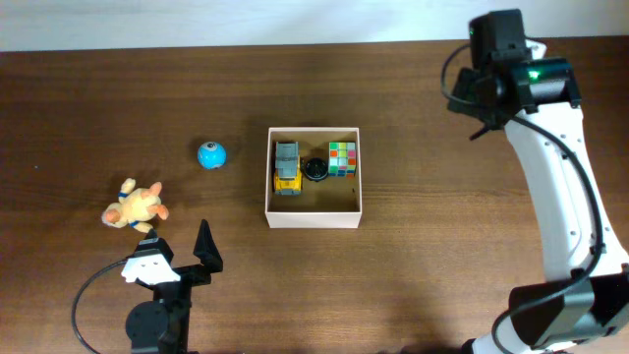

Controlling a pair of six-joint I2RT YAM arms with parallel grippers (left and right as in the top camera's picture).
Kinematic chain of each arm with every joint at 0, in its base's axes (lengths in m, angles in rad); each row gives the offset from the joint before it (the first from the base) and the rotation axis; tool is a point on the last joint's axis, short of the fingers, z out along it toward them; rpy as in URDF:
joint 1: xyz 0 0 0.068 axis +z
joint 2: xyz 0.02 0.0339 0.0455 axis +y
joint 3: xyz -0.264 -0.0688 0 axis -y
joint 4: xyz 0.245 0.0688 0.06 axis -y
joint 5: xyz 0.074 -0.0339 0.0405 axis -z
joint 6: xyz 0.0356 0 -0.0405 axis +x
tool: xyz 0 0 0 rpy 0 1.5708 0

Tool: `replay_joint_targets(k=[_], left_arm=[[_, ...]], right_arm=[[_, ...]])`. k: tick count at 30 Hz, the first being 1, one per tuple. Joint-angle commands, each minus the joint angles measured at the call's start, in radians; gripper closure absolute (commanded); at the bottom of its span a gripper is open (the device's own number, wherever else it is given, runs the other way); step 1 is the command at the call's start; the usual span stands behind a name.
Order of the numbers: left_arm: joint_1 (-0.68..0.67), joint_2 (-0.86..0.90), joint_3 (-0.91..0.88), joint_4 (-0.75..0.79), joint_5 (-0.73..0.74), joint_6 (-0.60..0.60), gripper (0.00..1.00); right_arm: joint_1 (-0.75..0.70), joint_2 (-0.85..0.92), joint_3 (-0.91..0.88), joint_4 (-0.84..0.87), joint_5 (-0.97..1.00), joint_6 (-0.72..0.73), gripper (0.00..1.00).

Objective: Pack container
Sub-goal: 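Raise the right gripper and move it back to the right, then move the left gripper over the yellow plush duck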

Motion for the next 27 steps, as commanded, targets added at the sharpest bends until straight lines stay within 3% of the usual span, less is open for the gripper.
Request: replay_joint_targets(k=[1, 7, 10, 13, 15, 19, 22, 27], left_arm=[[0.003, -0.008, -0.006, 0.002, 0.010, 0.016, 0.01], [0.003, -0.008, -0.006, 0.010, 0.014, 0.015, 0.01], [0.003, -0.008, -0.003, 0.035, 0.116, 0.016, 0.01], [0.003, -0.004, 0.004, 0.154, 0.257, 0.016, 0.01], [0.003, 0.020, 0.055, 0.151, 0.274, 0.016, 0.01], [0.003, 0.178, 0.293, -0.046, 0.222, 0.131, 0.01], [0.003, 0.395, 0.547, -0.227, 0.181, 0.226, 0.01], [0.003, 0.780, 0.983, -0.563, 0.166, 0.241, 0.01]], right_arm=[[-0.062, 0.004, -0.070, -0.004, -0.042, 0.035, 0.01], [-0.094, 0.004, -0.112, -0.004, -0.057, 0.035, 0.01], [-0.095, 0.004, -0.112, -0.004, -0.057, 0.035, 0.01], [-0.095, 0.004, -0.112, -0.004, -0.057, 0.035, 0.01], [-0.095, 0.004, -0.112, -0.004, -0.057, 0.035, 0.01], [-0.095, 0.004, -0.112, -0.004, -0.057, 0.035, 0.01], [-0.095, 0.004, -0.112, -0.004, -0.057, 0.035, 0.01], [-0.095, 0.004, -0.112, -0.004, -0.057, 0.035, 0.01]])
